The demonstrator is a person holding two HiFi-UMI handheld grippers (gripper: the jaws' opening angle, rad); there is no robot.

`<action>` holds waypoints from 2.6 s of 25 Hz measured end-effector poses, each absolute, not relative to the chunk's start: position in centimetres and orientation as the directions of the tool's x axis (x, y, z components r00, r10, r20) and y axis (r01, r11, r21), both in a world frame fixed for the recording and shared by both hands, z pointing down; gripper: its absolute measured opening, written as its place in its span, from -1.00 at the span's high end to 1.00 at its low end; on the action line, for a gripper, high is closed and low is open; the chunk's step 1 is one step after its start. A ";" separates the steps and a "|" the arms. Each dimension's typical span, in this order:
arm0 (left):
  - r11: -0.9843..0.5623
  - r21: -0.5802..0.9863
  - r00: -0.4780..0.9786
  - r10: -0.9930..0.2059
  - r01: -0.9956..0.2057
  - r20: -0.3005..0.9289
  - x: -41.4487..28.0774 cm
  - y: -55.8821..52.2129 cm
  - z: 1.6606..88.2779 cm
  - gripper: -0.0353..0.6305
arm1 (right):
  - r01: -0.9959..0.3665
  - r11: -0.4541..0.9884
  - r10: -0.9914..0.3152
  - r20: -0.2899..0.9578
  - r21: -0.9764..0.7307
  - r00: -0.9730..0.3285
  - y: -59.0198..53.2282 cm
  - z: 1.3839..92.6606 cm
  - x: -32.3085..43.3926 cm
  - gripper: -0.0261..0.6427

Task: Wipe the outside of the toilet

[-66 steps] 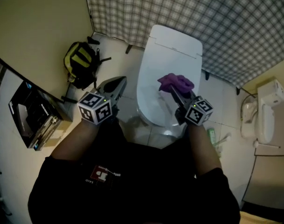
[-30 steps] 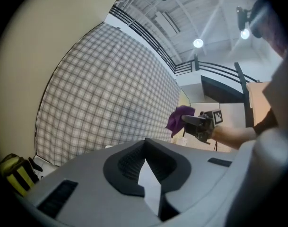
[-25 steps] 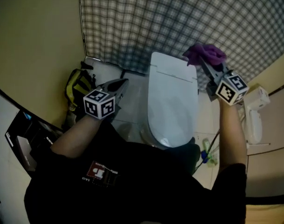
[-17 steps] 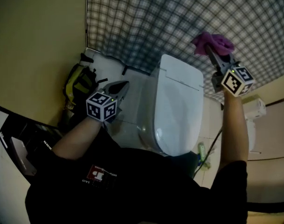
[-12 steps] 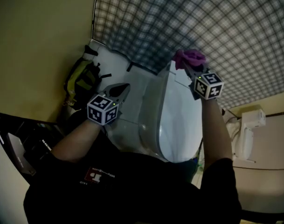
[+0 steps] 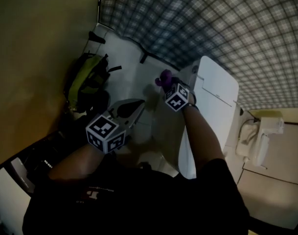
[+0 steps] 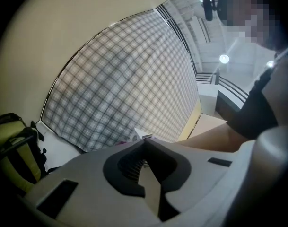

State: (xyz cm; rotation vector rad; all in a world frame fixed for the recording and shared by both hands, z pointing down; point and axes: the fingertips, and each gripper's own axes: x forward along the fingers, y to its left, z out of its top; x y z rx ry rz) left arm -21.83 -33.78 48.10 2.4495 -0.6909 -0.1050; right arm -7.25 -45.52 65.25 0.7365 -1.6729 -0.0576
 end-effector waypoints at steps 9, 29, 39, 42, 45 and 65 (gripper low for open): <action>-0.782 0.463 0.897 -0.435 -0.417 0.073 -23.5 -33.0 48.0 0.91 | -0.207 0.893 -0.350 0.905 0.400 0.243 -47.7 75.7 -3.3 0.65; -0.754 0.495 0.890 -0.445 -0.431 0.097 -25.7 -33.7 48.9 0.91 | -0.142 0.989 0.066 0.728 0.043 0.683 -33.0 82.8 2.0 0.66; -0.773 0.468 0.895 -0.434 -0.428 0.101 -24.7 -33.1 48.7 0.91 | -0.186 0.982 0.098 0.770 0.027 0.630 -30.2 85.3 0.7 0.66; -0.778 0.463 0.896 -0.432 -0.426 0.099 -24.7 -32.9 48.7 0.91 | -0.190 0.981 0.085 0.778 0.045 0.622 -30.5 84.2 -0.4 0.66; -0.774 0.467 0.895 -0.434 -0.427 0.099 -25.1 -32.9 48.7 0.91 | -0.195 0.978 0.061 0.783 0.078 0.619 -31.5 82.7 -1.2 0.66; -0.776 0.485 0.906 -0.414 -0.403 0.090 -25.4 -32.7 48.8 0.91 | -0.268 0.963 0.219 0.628 -0.017 0.747 -28.7 78.8 1.2 0.66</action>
